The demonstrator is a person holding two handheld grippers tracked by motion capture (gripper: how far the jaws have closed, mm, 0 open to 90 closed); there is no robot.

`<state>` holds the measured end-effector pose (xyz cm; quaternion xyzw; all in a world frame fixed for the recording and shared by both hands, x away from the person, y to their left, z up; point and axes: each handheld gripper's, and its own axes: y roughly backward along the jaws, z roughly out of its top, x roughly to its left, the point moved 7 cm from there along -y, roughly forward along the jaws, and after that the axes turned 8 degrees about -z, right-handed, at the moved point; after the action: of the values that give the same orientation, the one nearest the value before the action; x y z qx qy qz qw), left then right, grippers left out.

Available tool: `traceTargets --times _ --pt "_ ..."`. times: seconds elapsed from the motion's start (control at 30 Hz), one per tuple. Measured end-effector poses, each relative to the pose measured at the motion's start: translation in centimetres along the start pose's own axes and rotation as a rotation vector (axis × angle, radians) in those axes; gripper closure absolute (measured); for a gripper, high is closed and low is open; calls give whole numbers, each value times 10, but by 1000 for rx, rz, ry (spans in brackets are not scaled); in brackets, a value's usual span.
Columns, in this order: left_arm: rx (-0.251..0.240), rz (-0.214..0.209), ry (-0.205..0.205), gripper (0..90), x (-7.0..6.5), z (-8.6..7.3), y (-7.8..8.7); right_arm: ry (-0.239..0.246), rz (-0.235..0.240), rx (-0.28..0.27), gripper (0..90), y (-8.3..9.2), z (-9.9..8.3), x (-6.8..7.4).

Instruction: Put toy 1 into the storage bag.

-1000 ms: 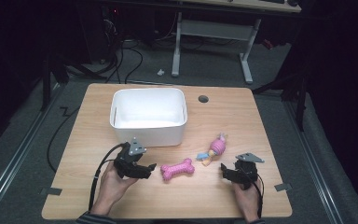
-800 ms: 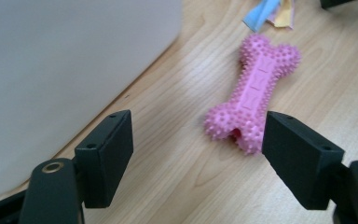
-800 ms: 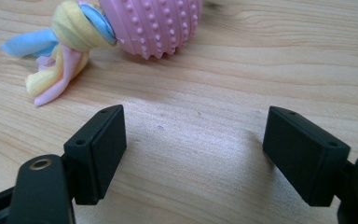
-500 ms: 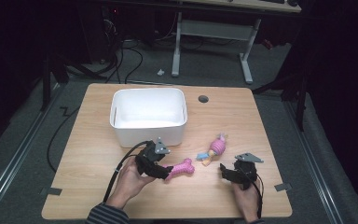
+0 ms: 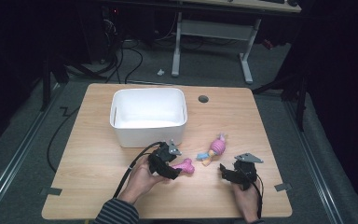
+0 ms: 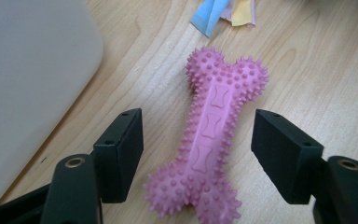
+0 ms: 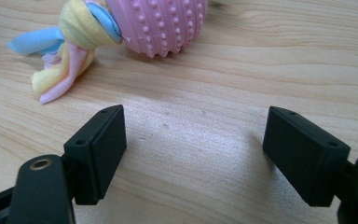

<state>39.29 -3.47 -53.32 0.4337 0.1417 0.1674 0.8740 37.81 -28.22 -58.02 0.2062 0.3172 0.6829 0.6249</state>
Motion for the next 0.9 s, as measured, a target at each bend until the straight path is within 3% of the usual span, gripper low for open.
traceTargets --times 0.33,0.9 --pt "40 -17 -25 402 -3 2 -19 1 0 0 213 0 0 0" --pt "99 -34 -42 445 0 -3 -32 7 6 0 213 0 0 1"
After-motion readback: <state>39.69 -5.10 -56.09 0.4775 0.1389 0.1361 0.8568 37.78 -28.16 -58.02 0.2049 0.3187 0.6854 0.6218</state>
